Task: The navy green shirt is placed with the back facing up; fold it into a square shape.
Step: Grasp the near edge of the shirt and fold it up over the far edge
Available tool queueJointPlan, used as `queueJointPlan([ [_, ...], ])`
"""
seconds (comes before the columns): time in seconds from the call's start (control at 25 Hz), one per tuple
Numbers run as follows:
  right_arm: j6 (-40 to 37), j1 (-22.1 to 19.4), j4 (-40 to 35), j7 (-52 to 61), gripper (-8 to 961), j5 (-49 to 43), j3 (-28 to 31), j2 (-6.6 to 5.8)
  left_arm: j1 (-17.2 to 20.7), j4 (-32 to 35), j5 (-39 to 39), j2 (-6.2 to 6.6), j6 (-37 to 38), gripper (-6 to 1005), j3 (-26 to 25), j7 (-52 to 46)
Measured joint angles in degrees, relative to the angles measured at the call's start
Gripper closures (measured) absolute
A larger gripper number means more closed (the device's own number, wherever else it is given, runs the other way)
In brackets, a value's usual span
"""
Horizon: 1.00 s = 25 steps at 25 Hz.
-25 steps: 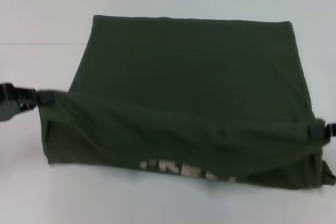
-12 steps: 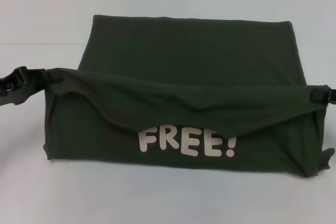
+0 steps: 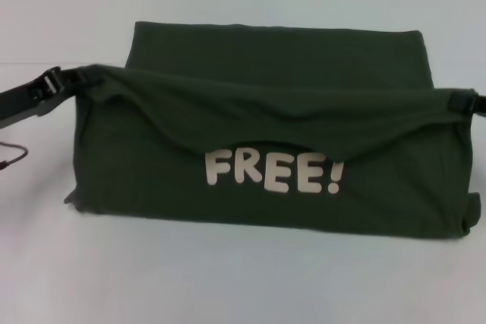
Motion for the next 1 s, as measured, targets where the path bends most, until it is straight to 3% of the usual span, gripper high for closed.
queueJointPlan([
  [0.32,4.2,2.0,0.7,-1.3,890,1.1,-0.6,0.58,-2.8,0.0,-1.5,-2.05,-6.0,980,0.2,4.1],
  [0.56,8.3,2.3,0.9,-1.5,890,1.1,-1.2,1.91,-3.1,-0.1,-1.6,-3.77,-10.4,979,0.3,6.2],
  [1.0,13.8,2.4,3.7,-1.6,891,1.0,-1.2,3.24,-3.0,-0.2,-2.0,-6.64,-15.3,980,0.7,9.6],
])
